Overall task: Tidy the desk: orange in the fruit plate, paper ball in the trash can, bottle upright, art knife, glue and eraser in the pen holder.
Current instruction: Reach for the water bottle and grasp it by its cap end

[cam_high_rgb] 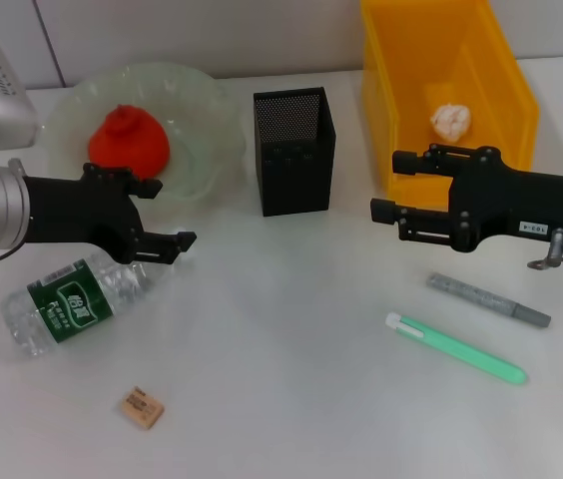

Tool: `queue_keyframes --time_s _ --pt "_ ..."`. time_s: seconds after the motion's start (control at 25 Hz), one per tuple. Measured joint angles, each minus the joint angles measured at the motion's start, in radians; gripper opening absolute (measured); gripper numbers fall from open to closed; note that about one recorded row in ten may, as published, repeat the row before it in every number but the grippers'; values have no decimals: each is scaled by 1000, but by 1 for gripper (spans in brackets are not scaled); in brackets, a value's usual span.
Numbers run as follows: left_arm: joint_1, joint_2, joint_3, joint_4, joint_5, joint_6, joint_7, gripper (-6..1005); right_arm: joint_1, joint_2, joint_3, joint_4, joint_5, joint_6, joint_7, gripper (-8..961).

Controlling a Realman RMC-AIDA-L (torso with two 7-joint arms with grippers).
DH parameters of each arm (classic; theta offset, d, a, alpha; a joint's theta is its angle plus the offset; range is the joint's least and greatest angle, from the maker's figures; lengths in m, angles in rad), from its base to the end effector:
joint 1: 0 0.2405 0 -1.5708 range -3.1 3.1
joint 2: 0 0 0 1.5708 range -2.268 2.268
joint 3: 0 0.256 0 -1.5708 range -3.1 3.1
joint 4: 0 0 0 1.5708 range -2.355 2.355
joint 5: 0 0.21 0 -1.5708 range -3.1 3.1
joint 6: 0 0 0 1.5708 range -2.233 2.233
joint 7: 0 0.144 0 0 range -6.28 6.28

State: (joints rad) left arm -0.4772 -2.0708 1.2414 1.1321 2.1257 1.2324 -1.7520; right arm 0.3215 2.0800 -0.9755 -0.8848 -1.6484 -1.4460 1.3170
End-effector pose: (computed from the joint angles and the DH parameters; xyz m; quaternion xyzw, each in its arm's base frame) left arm -0.2115 0.3676 -0.0040 -0.9732 -0.1216 -0.0283 0.1933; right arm 0.2586 0.3181 0.0211 -0.9261 0.1483 0.2718 0.2155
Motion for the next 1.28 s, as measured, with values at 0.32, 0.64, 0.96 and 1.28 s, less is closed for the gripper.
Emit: queue_keyframes --time_s 0.32,0.64,0.96,1.28 --pt "-4 1 49 -48 2 -58 11 692 -2 0 0 16 1 -3 -9 691" --pt "-9 1 77 -90 3 -100 27 689 -1 0 -1 22 1 -8 -9 691" --pt "-18 0 96 -118 3 -134 27 687 -4 0 0 27 1 -8 -9 691" --pt "-45 1 98 -180 4 -170 27 684 -9 0 0 30 1 -8 -9 691"
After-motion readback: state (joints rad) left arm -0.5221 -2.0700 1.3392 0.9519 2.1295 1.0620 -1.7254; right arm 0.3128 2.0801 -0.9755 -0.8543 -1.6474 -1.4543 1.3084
